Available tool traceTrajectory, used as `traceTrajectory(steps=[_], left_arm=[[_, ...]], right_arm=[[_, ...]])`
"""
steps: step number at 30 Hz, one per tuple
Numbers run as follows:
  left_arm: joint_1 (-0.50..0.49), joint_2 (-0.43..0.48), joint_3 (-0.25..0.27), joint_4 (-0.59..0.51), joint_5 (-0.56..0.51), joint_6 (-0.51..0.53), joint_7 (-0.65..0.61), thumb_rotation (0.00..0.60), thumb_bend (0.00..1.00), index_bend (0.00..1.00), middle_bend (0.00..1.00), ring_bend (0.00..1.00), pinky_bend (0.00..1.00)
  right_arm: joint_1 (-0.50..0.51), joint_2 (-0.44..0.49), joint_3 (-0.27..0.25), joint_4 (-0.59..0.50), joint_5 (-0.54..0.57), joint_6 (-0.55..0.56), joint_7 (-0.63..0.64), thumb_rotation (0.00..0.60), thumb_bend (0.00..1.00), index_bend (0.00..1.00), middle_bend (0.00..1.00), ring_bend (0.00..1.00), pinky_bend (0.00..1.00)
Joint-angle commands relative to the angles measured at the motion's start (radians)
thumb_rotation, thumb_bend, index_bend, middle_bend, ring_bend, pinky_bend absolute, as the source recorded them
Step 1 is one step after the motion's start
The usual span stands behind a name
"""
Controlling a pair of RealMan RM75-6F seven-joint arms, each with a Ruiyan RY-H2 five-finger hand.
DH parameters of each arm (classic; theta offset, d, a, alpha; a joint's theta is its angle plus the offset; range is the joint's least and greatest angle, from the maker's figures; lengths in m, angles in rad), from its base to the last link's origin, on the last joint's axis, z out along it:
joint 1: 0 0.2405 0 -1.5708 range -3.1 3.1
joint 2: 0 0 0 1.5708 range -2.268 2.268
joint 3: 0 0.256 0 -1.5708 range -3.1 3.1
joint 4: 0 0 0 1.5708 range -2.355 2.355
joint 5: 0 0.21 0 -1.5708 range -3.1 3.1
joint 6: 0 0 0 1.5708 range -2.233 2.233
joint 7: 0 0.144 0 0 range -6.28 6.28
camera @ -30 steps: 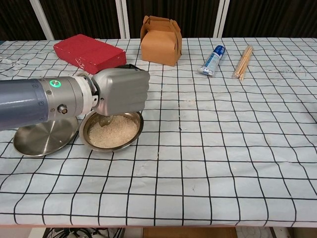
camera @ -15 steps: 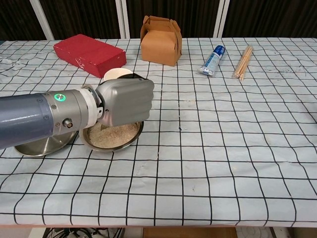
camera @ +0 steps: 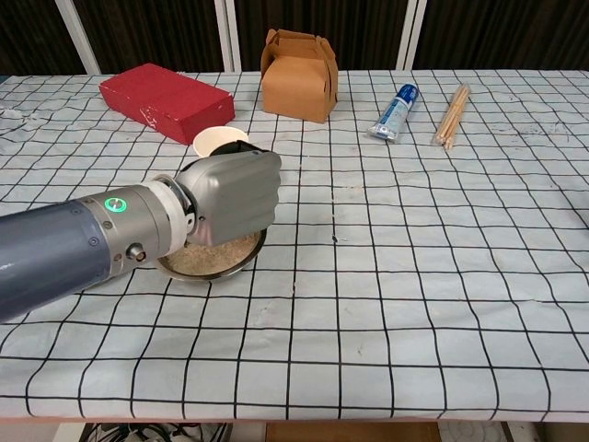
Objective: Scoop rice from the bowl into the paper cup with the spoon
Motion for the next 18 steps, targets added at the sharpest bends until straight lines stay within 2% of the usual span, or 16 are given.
traceTrajectory(steps=[1, 18], left_arm=[[0.015, -0.020, -0.019, -0.016, -0.038, 0.036, 0.005, 0.600, 0.48, 0.80, 1.00, 1.00, 0.97], [0.070, -0.062, -0.081, -0.053, -0.103, 0.179, -0.068, 0.600, 0.49, 0.81, 1.00, 1.00, 1.00]], right_arm=[[0.000, 0.000, 0.000, 0.000, 0.000, 0.000, 0.000, 0.600, 0.19, 0.00, 0.00, 0.00, 0.18], [-0.001, 0.001, 0.001, -0.002, 0.000, 0.001, 0.004, 0.600, 0.20, 0.00, 0.00, 0.00, 0.18]])
